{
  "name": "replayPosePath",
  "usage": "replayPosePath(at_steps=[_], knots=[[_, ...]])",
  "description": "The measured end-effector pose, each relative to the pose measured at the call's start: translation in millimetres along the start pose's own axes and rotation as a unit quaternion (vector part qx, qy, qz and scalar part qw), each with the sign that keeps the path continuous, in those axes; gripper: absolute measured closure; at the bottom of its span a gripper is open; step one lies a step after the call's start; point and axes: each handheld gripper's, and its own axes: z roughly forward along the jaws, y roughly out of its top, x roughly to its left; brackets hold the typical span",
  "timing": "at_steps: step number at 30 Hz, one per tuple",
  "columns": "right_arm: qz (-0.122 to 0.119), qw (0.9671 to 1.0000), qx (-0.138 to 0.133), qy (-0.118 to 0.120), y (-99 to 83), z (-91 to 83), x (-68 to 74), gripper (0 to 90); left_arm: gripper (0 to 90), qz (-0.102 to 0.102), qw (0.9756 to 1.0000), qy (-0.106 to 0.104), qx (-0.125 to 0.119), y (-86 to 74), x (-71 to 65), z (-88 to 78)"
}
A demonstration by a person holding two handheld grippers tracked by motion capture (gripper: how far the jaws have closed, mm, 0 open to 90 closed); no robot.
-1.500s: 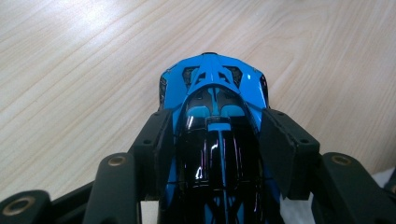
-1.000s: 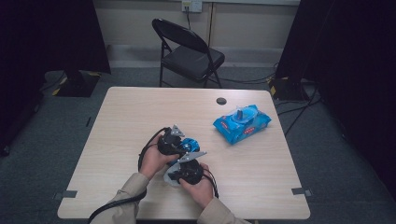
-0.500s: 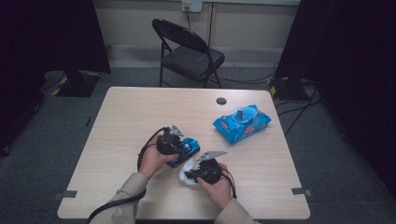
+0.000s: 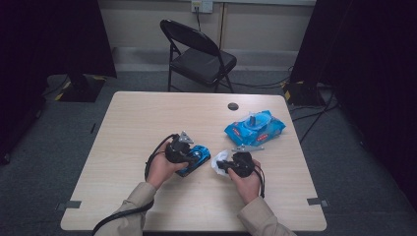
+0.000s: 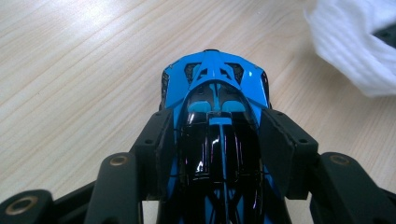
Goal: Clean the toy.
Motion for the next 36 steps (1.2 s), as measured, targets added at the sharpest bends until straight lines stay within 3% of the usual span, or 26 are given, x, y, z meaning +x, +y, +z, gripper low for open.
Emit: replayPosePath(at_steps=[7,20,36], knots=[[0.006,0.9994,-0.001,-0.033,6.8,8.8,-10.9,87.2,46.6,-0.003,1.0,-0.001,-0.003,-1.0,0.0,-0.1],[0.0,0.9975,0.014,-0.07,14.3,37.5,-5.3,87.1,46.6,-0.004,1.0,-0.003,-0.008,-3.5,1.1,-1.0],[-0.021,0.9973,0.026,-0.066,11.3,47.5,3.1,87.1,46.8,-0.004,1.0,-0.003,-0.007,-3.8,1.2,-1.4]])
